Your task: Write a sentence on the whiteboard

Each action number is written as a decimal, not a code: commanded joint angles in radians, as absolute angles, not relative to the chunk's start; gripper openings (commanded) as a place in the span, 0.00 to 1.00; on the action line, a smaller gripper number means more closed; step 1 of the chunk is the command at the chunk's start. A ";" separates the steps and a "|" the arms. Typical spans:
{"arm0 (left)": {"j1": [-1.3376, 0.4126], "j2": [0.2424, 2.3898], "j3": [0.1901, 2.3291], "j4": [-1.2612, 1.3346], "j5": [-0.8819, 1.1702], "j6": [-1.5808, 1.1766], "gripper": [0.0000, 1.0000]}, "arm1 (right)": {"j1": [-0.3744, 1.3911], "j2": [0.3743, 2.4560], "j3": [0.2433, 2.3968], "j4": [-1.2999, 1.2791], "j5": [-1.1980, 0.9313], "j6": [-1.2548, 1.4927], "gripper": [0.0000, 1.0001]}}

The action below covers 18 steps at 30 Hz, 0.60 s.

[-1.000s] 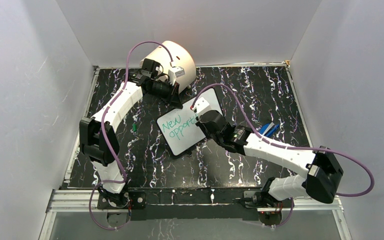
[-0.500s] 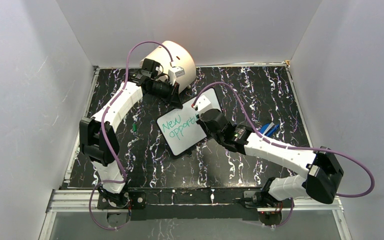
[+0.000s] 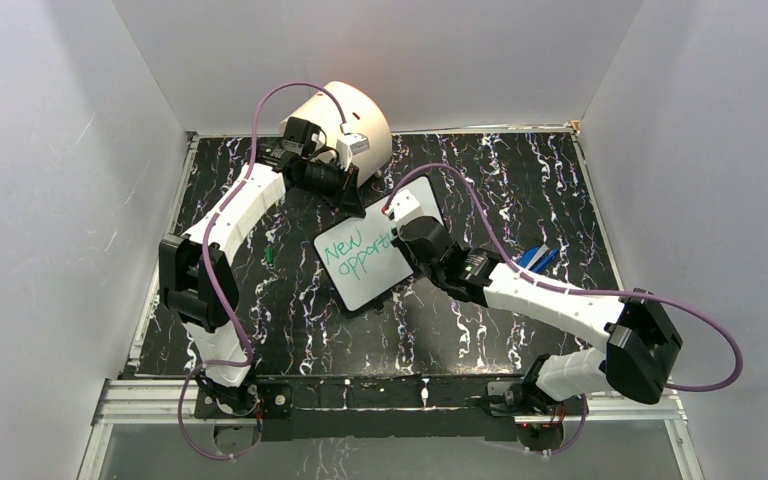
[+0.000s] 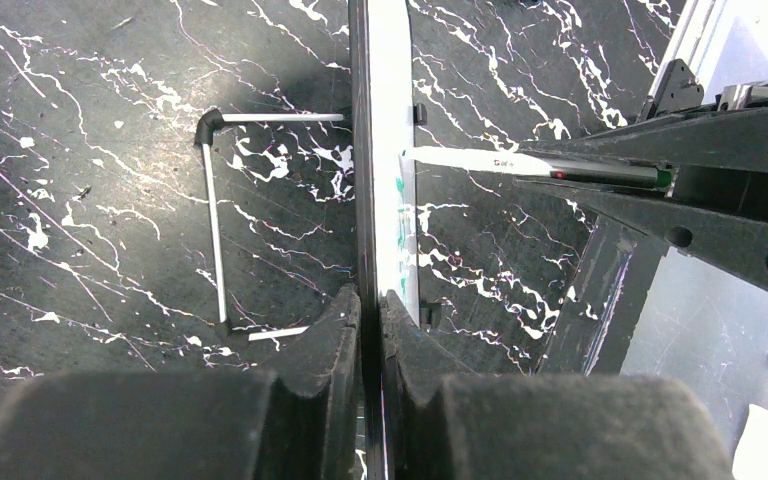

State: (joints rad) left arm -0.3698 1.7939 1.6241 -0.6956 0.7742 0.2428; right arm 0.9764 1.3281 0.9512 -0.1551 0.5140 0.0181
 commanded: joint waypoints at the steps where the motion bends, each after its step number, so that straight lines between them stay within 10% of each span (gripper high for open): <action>1: -0.393 1.805 1.609 -0.796 0.760 0.273 0.00 | 0.968 1.328 0.981 -0.096 0.524 0.011 0.00; 18: -0.394 1.811 1.610 -0.801 0.763 0.275 0.00 | 0.963 1.335 0.994 -0.073 0.499 0.008 0.00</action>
